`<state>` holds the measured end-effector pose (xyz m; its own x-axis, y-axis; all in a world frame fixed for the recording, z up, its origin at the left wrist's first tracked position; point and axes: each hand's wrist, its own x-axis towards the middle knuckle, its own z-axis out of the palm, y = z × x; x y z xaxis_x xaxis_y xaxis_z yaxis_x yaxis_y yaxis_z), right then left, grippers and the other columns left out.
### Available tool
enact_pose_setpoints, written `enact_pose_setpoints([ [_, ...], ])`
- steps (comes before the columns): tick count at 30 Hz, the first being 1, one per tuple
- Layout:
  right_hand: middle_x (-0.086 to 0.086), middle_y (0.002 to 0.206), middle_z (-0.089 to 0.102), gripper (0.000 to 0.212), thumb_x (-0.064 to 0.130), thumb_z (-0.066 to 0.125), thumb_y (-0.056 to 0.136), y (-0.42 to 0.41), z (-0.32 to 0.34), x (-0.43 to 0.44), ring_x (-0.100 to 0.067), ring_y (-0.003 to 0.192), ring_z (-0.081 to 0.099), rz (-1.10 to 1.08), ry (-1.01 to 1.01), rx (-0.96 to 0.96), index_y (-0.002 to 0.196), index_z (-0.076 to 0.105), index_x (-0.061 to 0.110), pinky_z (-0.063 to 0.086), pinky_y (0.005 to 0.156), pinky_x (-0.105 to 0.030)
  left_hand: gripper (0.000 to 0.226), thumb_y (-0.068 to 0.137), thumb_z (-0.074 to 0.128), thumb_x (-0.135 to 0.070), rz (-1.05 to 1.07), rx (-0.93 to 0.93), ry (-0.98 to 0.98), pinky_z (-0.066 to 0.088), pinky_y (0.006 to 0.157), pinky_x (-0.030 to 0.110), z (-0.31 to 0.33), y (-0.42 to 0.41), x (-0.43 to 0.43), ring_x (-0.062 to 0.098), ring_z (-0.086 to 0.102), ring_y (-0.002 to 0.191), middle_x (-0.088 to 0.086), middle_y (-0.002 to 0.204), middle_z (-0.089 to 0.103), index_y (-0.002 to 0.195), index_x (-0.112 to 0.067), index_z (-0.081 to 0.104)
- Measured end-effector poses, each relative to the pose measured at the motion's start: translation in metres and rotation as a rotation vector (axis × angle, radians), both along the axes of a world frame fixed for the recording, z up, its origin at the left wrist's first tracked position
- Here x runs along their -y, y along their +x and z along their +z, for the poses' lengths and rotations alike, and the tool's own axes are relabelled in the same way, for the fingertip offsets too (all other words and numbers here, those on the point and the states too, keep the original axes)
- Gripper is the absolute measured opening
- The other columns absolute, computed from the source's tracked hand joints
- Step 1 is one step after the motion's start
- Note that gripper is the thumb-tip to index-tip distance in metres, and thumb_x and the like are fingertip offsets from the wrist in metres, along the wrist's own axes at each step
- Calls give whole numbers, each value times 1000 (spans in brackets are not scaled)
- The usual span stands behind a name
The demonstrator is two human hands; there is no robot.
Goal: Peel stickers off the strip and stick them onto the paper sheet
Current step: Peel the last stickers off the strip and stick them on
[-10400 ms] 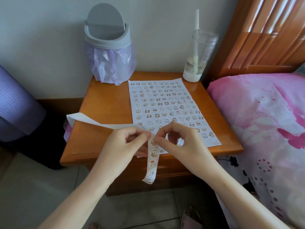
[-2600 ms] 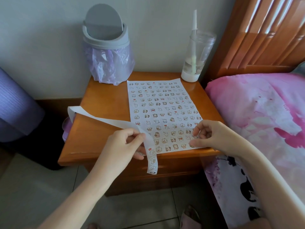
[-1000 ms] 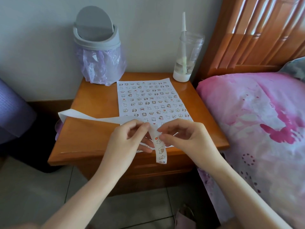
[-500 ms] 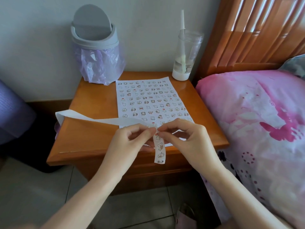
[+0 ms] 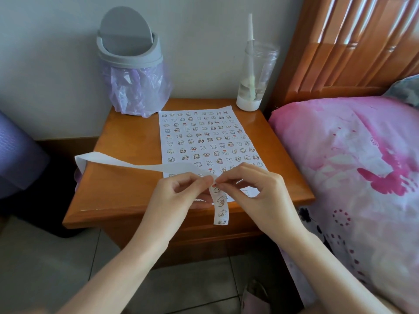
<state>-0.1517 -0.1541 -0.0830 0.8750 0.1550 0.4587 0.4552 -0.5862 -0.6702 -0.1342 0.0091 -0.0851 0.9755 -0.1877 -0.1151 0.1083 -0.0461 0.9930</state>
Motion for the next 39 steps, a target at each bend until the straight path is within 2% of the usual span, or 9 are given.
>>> enact_pose_setpoints([
  [6,3,88,65,8,9,69,82,0,0,0,-7,81,61,26,-5,-7,89,71,10,53,69,-18,17,87,61,-19,-6,-13,-15,60,68,24,-1,0,0,15,72,74,0,78,75,84,-7,73],
  [10,10,93,57,4,18,70,82,0,0,-1,-13,79,55,-31,-37,-45,86,69,19,50,68,-25,18,88,59,-19,-15,-13,-10,59,65,23,-2,0,0,12,72,73,-1,73,74,81,-8,72],
  [15,10,87,65,5,16,64,86,1,11,6,-10,81,58,13,125,-243,84,65,20,46,73,-15,18,89,58,-20,15,35,36,59,67,22,-5,1,-2,12,72,74,-2,76,75,83,-10,71],
  [18,8,84,69,1,20,65,84,6,18,28,-7,75,61,-80,206,-314,84,66,21,51,65,-21,16,90,57,-19,26,41,56,60,66,26,-6,2,-4,13,73,72,-2,79,75,86,-10,69],
  [21,6,75,67,4,21,67,82,9,19,52,-2,59,56,-183,196,-468,84,68,17,50,58,-20,14,91,56,-19,13,56,94,60,64,28,-7,2,-4,15,73,70,-1,82,76,91,-11,68],
  [24,9,67,64,7,23,68,82,12,17,68,-1,52,53,-211,150,-587,84,70,16,48,58,-19,13,91,55,-21,-13,80,153,59,61,25,-9,2,-4,11,72,70,-5,85,74,91,-14,67],
  [26,6,67,64,10,26,69,81,13,16,70,-4,55,55,-194,108,-631,84,70,18,48,60,-19,12,91,56,-22,-17,97,207,59,59,23,-10,2,-4,9,72,70,-8,89,72,91,-16,66],
  [30,4,84,71,7,24,70,80,16,13,67,-8,76,65,-142,33,-639,85,71,18,51,68,-14,13,90,56,-24,-28,98,272,60,63,29,-13,3,-5,8,71,71,-7,94,72,92,-15,66],
  [39,7,84,69,9,21,70,81,18,12,66,7,68,60,-97,-8,-658,88,71,14,43,60,-4,14,90,56,-27,-29,107,349,60,61,26,-16,6,-6,7,71,69,-5,103,70,94,-17,65],
])
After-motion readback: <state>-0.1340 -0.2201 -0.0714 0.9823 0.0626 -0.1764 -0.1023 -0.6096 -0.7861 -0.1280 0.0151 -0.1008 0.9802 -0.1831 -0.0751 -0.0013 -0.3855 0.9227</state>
